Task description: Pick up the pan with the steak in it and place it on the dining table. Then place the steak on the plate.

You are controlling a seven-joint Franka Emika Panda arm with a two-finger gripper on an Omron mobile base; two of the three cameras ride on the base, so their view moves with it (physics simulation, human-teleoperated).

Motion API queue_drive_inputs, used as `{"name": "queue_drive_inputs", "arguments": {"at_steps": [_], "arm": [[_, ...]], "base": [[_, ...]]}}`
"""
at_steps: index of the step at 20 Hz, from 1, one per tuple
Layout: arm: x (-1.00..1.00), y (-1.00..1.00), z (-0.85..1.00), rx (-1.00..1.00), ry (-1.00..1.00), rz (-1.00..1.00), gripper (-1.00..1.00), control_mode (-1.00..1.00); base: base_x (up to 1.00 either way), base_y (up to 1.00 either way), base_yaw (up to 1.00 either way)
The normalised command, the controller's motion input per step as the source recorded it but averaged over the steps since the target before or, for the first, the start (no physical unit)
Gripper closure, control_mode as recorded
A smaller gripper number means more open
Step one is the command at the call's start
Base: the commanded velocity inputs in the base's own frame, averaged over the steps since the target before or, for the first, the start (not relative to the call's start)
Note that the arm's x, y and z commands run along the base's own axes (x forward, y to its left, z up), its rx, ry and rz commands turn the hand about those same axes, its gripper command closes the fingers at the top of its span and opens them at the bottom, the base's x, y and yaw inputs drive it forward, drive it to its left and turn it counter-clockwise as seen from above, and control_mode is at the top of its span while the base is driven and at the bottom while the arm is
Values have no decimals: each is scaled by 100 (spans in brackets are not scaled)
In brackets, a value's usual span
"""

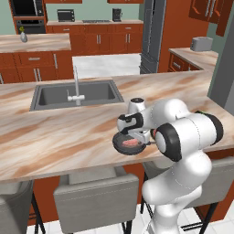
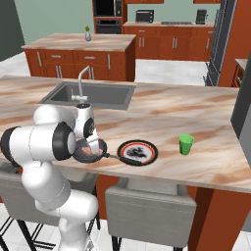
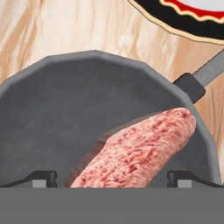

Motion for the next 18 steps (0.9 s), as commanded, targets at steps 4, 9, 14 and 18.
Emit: {"name": "queue_drive_inputs", "arguments": {"at_steps": [4, 9, 14, 18], "arm": [[-1, 0, -7, 0, 0, 0, -100, -100], [0, 0, -11, -1, 0, 0, -100, -100], [0, 0, -15, -2, 0, 0, -100, -100], [1, 0, -16, -3, 0, 0, -100, -100]], "base": [[0, 0, 0], [0, 0, 0], [0, 0, 0], [0, 0, 0]]}}
